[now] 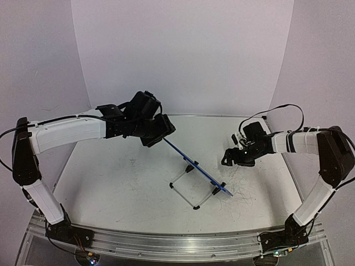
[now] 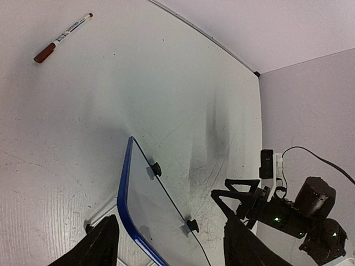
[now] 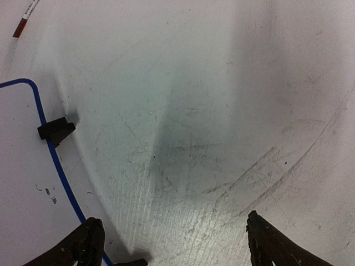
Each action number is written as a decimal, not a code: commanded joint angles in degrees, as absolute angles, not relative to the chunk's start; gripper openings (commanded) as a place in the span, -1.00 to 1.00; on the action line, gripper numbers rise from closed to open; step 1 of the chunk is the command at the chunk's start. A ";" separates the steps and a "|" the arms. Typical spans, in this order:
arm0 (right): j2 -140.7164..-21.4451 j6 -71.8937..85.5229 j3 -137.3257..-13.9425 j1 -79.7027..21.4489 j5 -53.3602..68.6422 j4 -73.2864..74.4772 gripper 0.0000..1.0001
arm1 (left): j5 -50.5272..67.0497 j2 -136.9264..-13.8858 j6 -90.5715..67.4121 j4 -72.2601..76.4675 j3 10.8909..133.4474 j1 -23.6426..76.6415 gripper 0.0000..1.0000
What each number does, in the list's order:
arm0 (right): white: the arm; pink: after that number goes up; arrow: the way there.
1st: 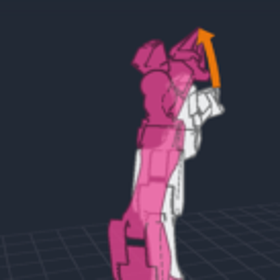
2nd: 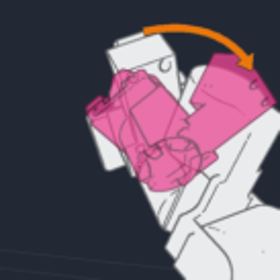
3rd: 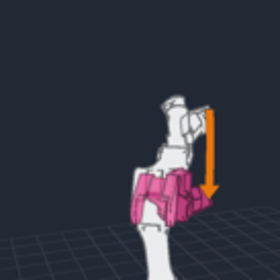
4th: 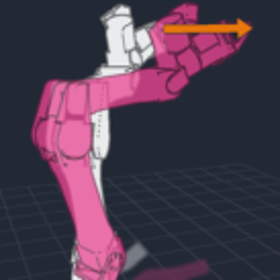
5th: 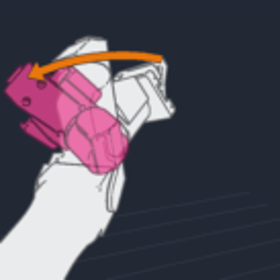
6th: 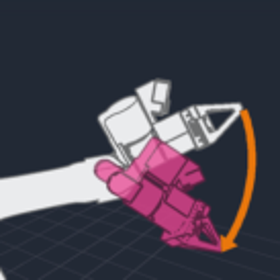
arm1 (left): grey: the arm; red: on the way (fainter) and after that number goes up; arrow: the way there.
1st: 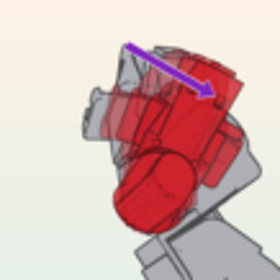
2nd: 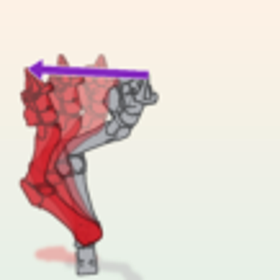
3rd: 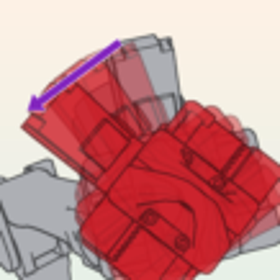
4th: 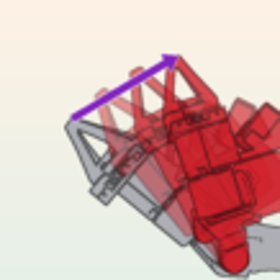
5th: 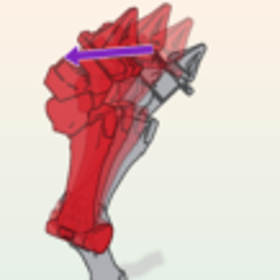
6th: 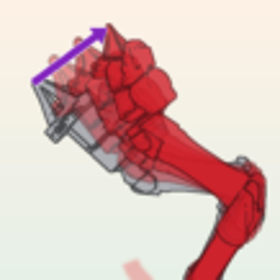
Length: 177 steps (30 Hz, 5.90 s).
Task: Write a sentence on the whiteboard
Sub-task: Adjust the whiteboard at the center of the board.
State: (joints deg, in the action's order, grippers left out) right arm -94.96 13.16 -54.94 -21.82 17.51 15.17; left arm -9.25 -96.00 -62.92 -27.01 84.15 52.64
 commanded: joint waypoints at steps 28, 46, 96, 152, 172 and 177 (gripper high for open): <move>-91.21 20.27 -41.26 -28.66 19.76 4.75 0.45 | -13.56 -101.39 -57.23 -27.17 88.18 55.13 -0.08; -83.30 31.56 -36.31 -38.79 15.54 2.46 0.43 | -14.62 -102.30 -43.81 -27.16 90.92 54.20 -0.07; -88.26 -33.62 -53.69 -43.21 10.13 3.28 0.59 | -15.11 -80.75 -30.77 -34.53 79.66 47.26 0.90; -119.85 -50.30 -80.73 -39.44 26.33 18.02 -0.41 | -15.56 -60.74 -13.53 -22.96 79.12 45.37 0.99; -120.46 -48.72 -81.50 -40.46 25.57 17.97 -0.89 | -15.13 -58.40 -14.74 -22.95 78.46 45.35 0.99; -119.70 -46.02 -79.82 -40.51 23.18 16.17 -1.00 | -15.03 -57.89 -15.07 -22.95 77.82 45.35 0.99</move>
State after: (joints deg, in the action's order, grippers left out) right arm -119.74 -49.45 -80.25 -40.05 26.22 18.87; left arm -14.79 -59.33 -14.85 -24.99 77.56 45.56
